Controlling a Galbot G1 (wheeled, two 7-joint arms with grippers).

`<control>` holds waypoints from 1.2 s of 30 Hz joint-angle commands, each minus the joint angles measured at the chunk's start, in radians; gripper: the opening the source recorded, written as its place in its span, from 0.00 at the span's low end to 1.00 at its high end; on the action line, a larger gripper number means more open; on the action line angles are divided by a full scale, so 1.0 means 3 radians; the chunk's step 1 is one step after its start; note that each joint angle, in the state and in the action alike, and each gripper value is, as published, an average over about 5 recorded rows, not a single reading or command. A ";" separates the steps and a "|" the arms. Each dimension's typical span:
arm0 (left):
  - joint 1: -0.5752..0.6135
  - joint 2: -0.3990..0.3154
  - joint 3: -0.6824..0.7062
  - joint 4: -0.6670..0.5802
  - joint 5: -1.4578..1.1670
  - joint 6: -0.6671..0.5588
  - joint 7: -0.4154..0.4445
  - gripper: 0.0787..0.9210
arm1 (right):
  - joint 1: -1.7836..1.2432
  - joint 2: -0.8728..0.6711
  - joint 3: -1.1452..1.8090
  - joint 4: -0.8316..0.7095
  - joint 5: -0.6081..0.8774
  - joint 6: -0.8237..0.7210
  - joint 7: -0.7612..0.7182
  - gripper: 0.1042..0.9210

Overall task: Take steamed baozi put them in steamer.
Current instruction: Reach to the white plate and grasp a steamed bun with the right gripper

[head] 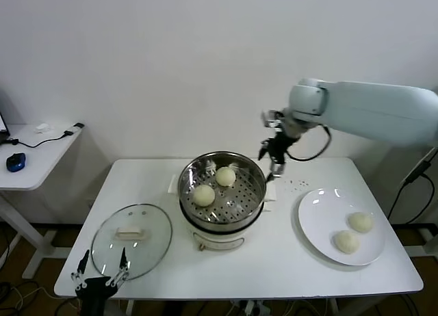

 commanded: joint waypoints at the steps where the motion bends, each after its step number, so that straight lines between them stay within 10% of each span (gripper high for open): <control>1: 0.0009 -0.0019 -0.0014 -0.0059 0.0018 0.0060 -0.0003 0.88 | -0.0504 -0.1282 0.0391 0.0446 -0.1179 0.0214 -0.0222 0.88; 15: 0.0035 -0.0138 -0.0007 -0.0062 0.0269 0.0073 0.0002 0.88 | -0.3209 -0.1684 0.2740 -0.0042 -0.2273 0.0476 -0.0231 0.88; 36: 0.0035 -0.0186 -0.0009 0.0034 0.0344 0.0051 -0.0001 0.88 | -0.3275 -0.1001 0.2751 -0.0492 -0.2469 0.0506 -0.0162 0.88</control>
